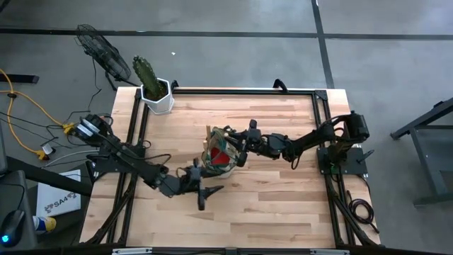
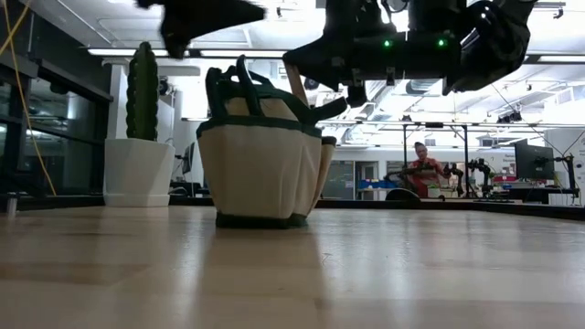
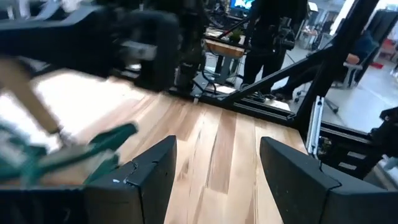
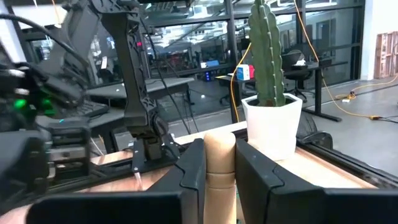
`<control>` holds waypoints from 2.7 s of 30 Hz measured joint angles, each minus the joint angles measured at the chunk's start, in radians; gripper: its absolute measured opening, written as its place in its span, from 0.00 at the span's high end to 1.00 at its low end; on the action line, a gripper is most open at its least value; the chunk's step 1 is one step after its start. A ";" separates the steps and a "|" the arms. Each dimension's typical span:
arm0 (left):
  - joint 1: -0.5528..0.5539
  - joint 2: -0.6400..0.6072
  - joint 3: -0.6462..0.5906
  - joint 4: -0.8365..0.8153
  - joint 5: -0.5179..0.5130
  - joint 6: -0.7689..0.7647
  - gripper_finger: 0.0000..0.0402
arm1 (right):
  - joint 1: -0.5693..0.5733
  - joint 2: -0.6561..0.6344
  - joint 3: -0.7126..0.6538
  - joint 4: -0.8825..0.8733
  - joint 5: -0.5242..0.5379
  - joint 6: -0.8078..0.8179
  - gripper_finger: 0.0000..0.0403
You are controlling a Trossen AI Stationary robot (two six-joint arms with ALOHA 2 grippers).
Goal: Pick & Place Garden tools in Gardening bag
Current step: Put the brown hand rake into the gardening bag
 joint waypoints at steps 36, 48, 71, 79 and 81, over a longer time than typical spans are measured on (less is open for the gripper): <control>0.225 0.129 0.452 -0.956 0.176 0.161 0.44 | 0.000 -0.015 0.000 -0.112 -0.027 -0.019 0.88; 0.233 0.155 0.548 -1.193 0.179 0.133 0.44 | 0.000 -0.015 0.000 -0.117 -0.027 -0.019 0.88; 0.265 0.225 0.549 -1.213 0.237 0.085 0.59 | 0.000 -0.015 -0.001 -0.115 -0.028 -0.018 0.88; 0.264 0.221 0.552 -1.194 0.337 0.046 0.89 | 0.000 -0.015 -0.001 -0.114 -0.031 -0.015 0.88; 0.264 0.221 0.552 -1.199 0.353 0.049 0.89 | 0.000 -0.015 0.000 -0.114 -0.031 -0.015 0.88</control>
